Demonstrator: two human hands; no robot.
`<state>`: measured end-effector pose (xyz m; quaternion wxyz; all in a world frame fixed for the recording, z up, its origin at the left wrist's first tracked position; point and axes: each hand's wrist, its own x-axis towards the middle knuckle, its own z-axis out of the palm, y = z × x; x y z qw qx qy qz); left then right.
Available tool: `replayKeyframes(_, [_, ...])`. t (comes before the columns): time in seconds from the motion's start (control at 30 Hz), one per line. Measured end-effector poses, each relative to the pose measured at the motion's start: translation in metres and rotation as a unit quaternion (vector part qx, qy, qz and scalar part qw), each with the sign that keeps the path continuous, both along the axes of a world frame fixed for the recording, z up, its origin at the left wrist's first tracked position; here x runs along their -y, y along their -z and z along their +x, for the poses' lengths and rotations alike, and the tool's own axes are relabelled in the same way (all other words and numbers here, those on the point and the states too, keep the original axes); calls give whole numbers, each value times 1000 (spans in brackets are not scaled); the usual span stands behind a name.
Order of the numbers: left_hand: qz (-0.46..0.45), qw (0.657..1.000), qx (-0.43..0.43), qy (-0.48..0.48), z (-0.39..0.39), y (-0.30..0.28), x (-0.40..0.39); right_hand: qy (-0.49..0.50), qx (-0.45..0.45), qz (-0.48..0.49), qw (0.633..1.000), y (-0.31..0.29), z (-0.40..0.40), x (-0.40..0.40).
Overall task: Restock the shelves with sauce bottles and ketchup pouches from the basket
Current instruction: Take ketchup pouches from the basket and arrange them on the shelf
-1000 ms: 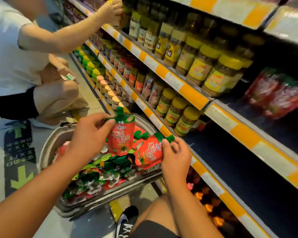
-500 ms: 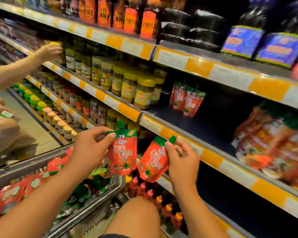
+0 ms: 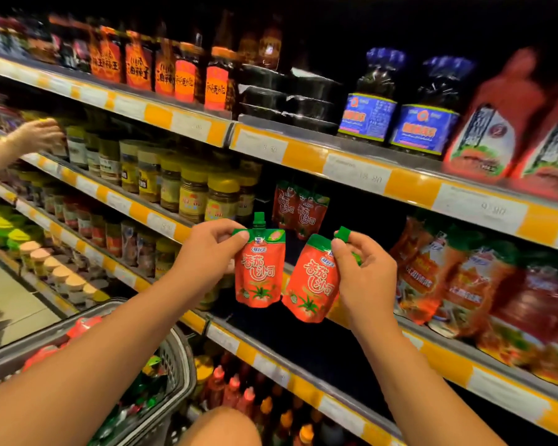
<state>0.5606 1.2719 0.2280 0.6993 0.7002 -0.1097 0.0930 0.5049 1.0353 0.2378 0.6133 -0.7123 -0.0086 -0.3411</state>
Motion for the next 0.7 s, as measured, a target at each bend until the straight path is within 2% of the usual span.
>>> replayKeyframes(0.2, [2, 1000, -13, 10, 29, -22, 21, 51, -2, -60, 997, -9, 25, 18])
replayKeyframes(0.3, [-76, 994, -67, 41, 40, -26, 30, 44, -20, 10, 999, -9, 40, 25])
replayKeyframes(0.4, [-109, 988, -101, 49, 51, -27, 37, 26, -35, 104, 994, -10, 53, 29])
replayKeyframes(0.47, [-104, 989, -98, 47, 59, -29, 41, 30, -33, 121, 992, -12, 59, 33])
replayKeyframes(0.7, [-101, 993, -49, 39, 86, -49, 52, 46, -7, 66, 997, -23, 74, 37])
